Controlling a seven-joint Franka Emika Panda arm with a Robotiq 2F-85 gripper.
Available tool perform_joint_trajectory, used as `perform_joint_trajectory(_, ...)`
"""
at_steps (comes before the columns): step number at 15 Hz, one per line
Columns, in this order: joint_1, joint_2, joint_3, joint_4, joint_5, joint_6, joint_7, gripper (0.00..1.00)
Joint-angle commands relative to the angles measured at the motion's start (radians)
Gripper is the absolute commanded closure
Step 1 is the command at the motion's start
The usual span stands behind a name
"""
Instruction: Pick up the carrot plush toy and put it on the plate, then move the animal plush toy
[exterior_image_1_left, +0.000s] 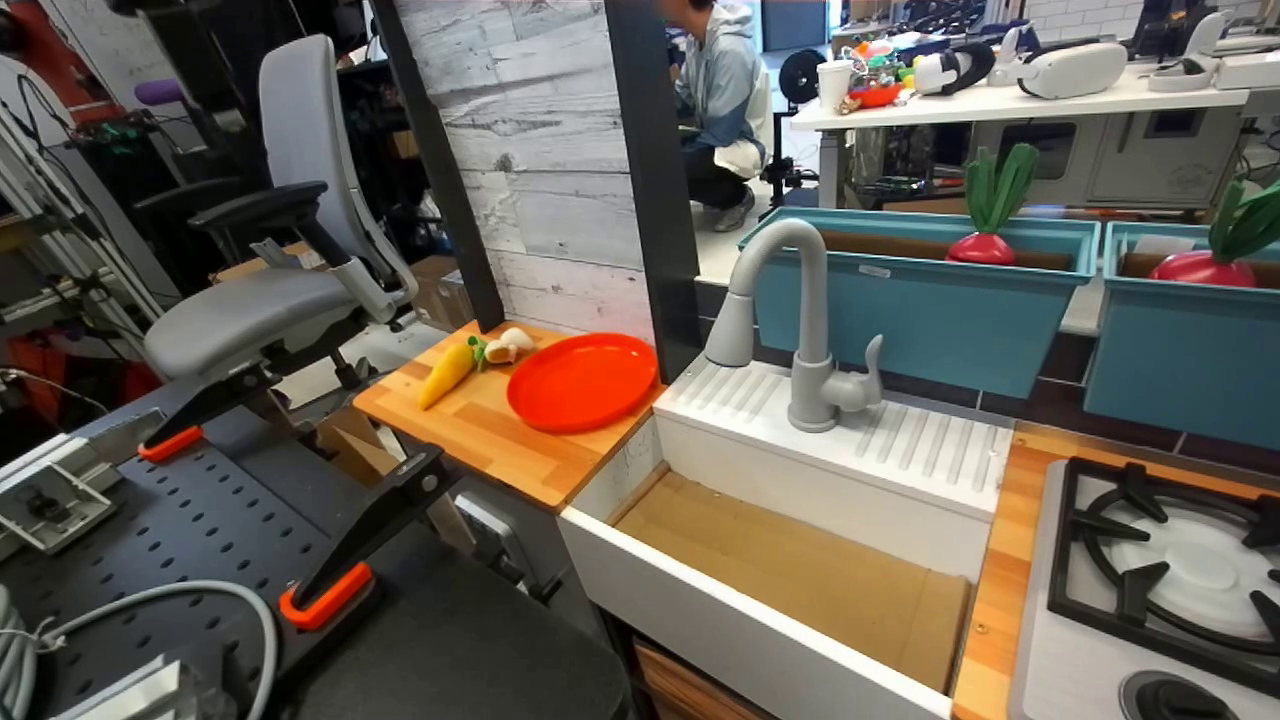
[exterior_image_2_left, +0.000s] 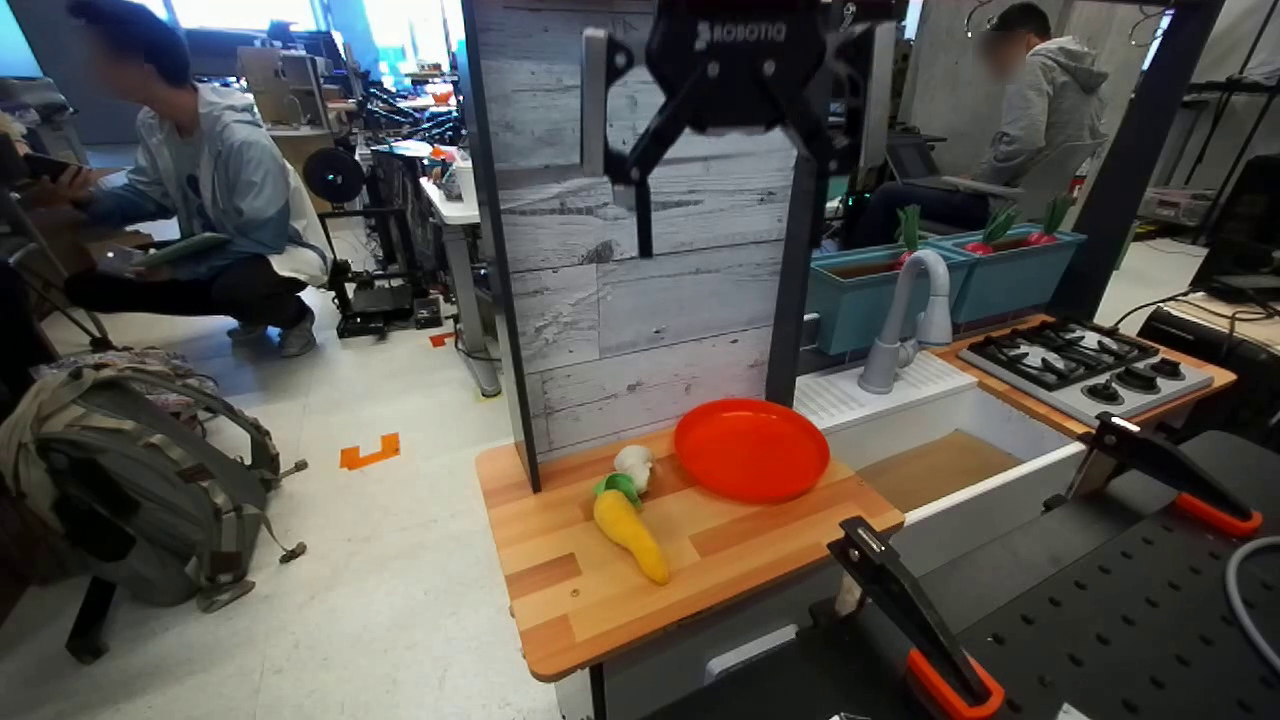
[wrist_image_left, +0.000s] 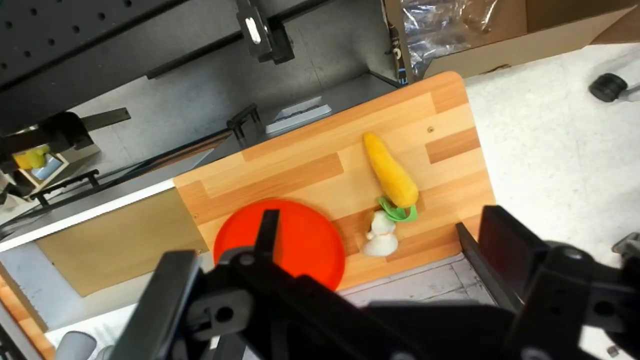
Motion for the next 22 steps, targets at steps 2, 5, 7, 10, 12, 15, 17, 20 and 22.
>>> perform_joint_trajectory(2,0.102,0.259,-0.131,0.129,-0.096,0.111,0.061,0.0)
perform_joint_trajectory(5,0.164,0.406,-0.203,0.222,-0.069,0.159,0.043,0.0)
perform_joint_trajectory(7,0.201,0.49,-0.238,0.281,-0.051,0.168,0.03,0.0)
perform_joint_trajectory(10,0.255,0.597,-0.283,0.365,-0.044,0.157,0.031,0.0)
perform_joint_trajectory(12,0.284,0.656,-0.299,0.417,-0.041,0.145,0.025,0.0)
perform_joint_trajectory(15,0.315,0.739,-0.318,0.49,-0.036,0.139,0.019,0.0)
perform_joint_trajectory(17,0.333,0.787,-0.33,0.534,-0.035,0.132,0.018,0.0)
perform_joint_trajectory(20,0.343,0.854,-0.34,0.598,-0.022,0.106,0.018,0.0)
perform_joint_trajectory(22,0.349,0.894,-0.352,0.637,-0.021,0.095,0.021,0.0)
